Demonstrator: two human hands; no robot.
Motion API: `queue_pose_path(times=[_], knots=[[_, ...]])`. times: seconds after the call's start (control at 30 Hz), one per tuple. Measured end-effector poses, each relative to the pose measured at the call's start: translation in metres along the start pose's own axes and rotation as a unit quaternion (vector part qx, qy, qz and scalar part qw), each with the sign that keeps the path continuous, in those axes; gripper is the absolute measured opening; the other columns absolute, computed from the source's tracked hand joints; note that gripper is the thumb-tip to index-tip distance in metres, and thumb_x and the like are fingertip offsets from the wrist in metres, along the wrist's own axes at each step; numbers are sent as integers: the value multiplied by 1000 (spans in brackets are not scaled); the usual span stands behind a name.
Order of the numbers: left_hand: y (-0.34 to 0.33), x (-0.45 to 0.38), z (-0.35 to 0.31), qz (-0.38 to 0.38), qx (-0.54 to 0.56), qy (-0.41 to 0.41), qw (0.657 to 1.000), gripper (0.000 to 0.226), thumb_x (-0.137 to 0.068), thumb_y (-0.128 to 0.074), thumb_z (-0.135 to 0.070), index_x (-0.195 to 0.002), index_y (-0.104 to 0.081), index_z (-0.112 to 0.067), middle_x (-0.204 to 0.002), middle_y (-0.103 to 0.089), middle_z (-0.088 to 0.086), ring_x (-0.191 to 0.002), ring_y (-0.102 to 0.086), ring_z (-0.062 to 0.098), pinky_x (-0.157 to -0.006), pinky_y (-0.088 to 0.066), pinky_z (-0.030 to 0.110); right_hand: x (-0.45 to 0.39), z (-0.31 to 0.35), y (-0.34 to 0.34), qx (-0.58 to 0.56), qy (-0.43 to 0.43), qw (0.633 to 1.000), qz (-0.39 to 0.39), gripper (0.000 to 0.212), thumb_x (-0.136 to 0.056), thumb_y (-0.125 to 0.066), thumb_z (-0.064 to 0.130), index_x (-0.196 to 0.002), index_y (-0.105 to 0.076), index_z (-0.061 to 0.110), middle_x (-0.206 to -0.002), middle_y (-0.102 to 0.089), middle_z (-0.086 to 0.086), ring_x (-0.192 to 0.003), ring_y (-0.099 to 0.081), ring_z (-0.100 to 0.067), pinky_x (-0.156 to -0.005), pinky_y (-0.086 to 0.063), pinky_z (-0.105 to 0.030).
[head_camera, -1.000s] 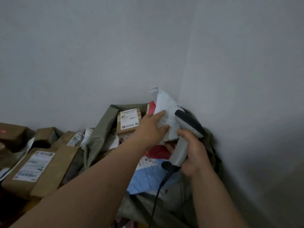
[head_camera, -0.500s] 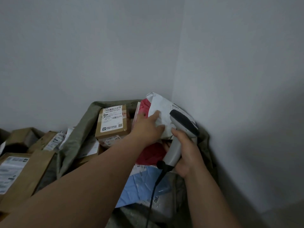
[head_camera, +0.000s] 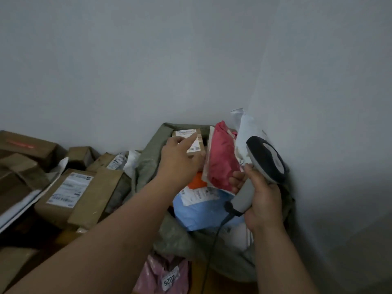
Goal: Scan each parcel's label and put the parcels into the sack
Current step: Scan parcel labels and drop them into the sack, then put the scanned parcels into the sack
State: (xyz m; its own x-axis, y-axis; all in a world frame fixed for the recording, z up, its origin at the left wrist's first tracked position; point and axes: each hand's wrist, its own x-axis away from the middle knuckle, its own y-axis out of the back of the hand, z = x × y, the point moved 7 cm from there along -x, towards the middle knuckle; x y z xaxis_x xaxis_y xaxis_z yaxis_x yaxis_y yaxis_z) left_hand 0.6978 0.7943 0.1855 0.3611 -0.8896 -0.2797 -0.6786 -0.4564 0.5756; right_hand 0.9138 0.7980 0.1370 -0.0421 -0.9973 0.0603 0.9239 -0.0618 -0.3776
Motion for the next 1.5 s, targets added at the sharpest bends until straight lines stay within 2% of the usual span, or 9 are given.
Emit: queue_pose_path(times=[0.07, 0.17, 0.27, 0.47, 0.7, 1.0, 1.17, 1.3, 1.5], knots=[[30, 27, 22, -4, 16, 36, 999, 54, -95, -64, -33, -146, -49, -23, -133, -43, 4, -113, -49, 17, -87, -37, 5, 30, -10, -21, 35, -9, 999, 27, 52, -66, -82, 40, -109, -74, 13, -96, -77, -9, -86, -72, -22, -74, -56, -39], [78, 80, 67, -11, 35, 97, 995, 50, -96, -62, -37, -143, -52, -25, -136, -47, 11, -121, -52, 28, -106, -45, 37, 86, -42, -68, 87, -67, 989, 100, 17, -84, -79, 25, -91, -74, 10, -73, -74, -5, -68, -71, -17, -58, -55, -31], [127, 142, 119, -8, 62, 167, 984, 49, -96, -60, -39, -142, -52, -26, -142, -48, 9, -123, -53, 28, -104, -47, 48, 152, -91, -112, 145, -150, 965, 159, 18, -84, -79, 25, -96, -74, 12, -73, -75, -6, -70, -73, -20, -58, -55, -30], [227, 258, 208, -65, 74, 275, 956, 44, -99, -58, -34, -140, -54, -20, -137, -58, 4, -116, -57, 18, -98, -49, 37, 257, -163, -177, 204, -202, 931, 227, 20, -84, -81, 27, -77, -76, 9, -67, -71, -10, -57, -68, -19, -56, -53, -32], [294, 343, 258, -146, 119, 369, 910, 41, -100, -56, -33, -140, -53, -23, -139, -55, 4, -111, -54, 16, -80, -48, 27, 327, -199, -249, 210, -232, 895, 319, 22, -84, -81, 24, -96, -73, 7, -72, -73, -7, -70, -73, -23, -63, -55, -34], [355, 370, 278, -248, 104, 395, 878, 36, -101, -55, -33, -135, -57, -21, -122, -60, -2, -96, -54, 9, -63, -39, 19, 356, -211, -315, 212, -231, 874, 370, 27, -83, -82, 33, -89, -72, 8, -64, -73, -4, -69, -76, -23, -63, -58, -33], [366, 369, 298, -267, 114, 407, 866, 35, -101, -56, -34, -133, -58, -21, -114, -60, -4, -100, -55, 12, -66, -41, 23, 355, -224, -336, 214, -235, 873, 371, 32, -84, -80, 36, -93, -72, 7, -67, -75, -2, -68, -77, -19, -62, -57, -30], [386, 347, 327, -262, 115, 404, 869, 41, -100, -57, -36, -137, -55, -21, -129, -60, 0, -104, -53, 12, -76, -42, 25, 351, -237, -368, 216, -231, 876, 365, 33, -85, -79, 38, -94, -71, 7, -69, -76, -1, -67, -76, -17, -57, -55, -26], [424, 279, 378, -226, 127, 365, 894, 51, -96, -62, -42, -141, -49, -22, -114, -56, -8, -97, -54, 9, -69, -45, 22, 332, -259, -434, 197, -197, 907, 316, 25, -89, -75, 37, -97, -71, 13, -72, -77, 3, -69, -76, -12, -60, -56, -25]])
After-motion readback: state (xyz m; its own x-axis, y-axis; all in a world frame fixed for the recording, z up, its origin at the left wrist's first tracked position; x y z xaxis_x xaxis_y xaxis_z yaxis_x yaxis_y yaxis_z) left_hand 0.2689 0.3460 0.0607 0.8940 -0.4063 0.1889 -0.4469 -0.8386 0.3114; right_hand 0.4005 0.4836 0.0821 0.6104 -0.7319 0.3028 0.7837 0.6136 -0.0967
